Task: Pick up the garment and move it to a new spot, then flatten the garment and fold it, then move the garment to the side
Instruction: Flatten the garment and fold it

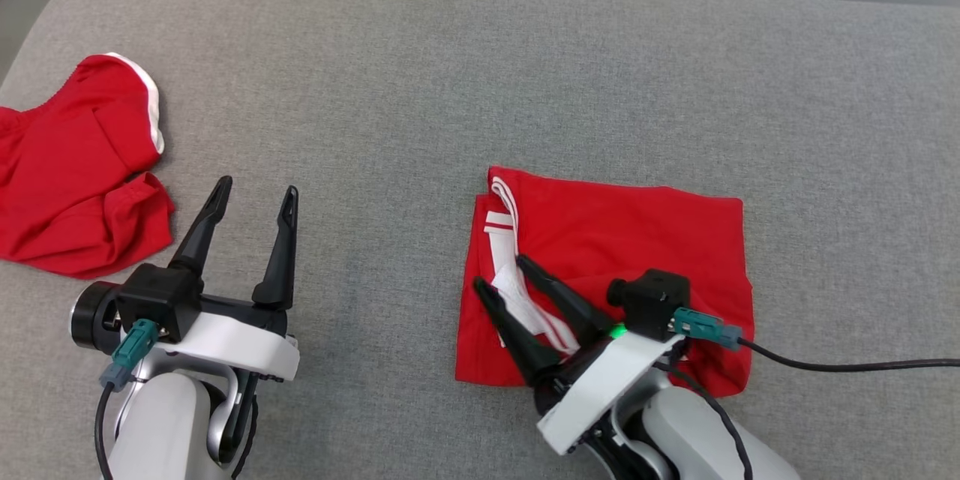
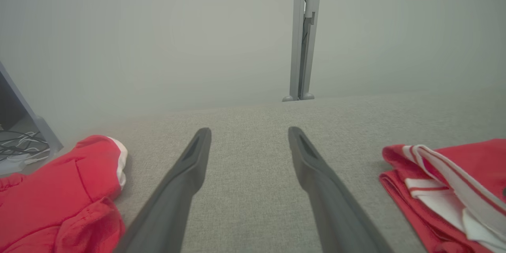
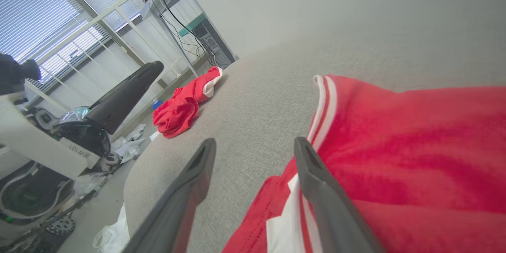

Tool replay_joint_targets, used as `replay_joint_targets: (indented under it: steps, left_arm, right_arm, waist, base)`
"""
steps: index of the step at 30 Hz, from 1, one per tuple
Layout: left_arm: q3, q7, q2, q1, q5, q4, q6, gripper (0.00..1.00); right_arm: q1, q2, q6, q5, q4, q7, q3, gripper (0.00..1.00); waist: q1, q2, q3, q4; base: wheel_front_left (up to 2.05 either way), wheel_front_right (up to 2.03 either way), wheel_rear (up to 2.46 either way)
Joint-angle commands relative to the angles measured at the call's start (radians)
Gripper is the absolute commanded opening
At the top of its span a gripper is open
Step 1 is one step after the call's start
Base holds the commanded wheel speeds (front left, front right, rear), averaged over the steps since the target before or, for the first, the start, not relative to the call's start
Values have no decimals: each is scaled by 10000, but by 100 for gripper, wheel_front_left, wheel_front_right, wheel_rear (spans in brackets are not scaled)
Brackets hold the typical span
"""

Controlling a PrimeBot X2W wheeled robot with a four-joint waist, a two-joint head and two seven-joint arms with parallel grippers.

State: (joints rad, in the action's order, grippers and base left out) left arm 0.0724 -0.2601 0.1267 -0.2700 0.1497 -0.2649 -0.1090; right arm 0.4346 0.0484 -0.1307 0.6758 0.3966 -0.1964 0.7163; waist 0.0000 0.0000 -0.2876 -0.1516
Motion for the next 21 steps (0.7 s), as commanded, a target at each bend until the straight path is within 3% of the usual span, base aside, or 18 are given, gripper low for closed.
replay_joint_targets:
  steps: [1, 7, 11, 16, 17, 21]
  left_arm:
    - [-43, -30, 66, -100, -55, 6, -13, 100]
    - [-122, -30, 85, -140, -39, -4, -39, 100]
    - [-187, -32, 99, -65, -119, 18, 10, 100]
    - [-268, -30, 100, 72, -148, 85, 65, 100]
    - [-310, -30, 111, 112, -162, 118, 73, 100]
    - [-377, -30, 101, 164, -176, 164, 120, 100]
  right_arm:
    - [125, 43, -3, 159, -99, -94, 98, 100]
    - [576, 50, -3, 784, -924, -561, 840, 100]
    - [597, 54, -3, 600, -1864, -663, 365, 100]
    - [32, 60, -3, -322, -2986, -696, -1267, 100]
    - [-242, 62, -3, -759, -3422, -696, -2116, 100]
    - [-918, 57, -3, -1551, -4138, -403, -3871, 100]
  waist:
    - [0, 0, -21, 25]
    - [0, 0, -27, 194]
    - [0, 0, 92, 345]
    - [0, 0, 270, 485]
    - [0, 0, 329, 529]
    - [0, 0, 436, 601]
  base:
    - [0, 0, 0]
    - [0, 0, 0]
    - [0, 0, 0]
    - [0, 0, 0]
    - [0, 0, 0]
    - [0, 0, 0]
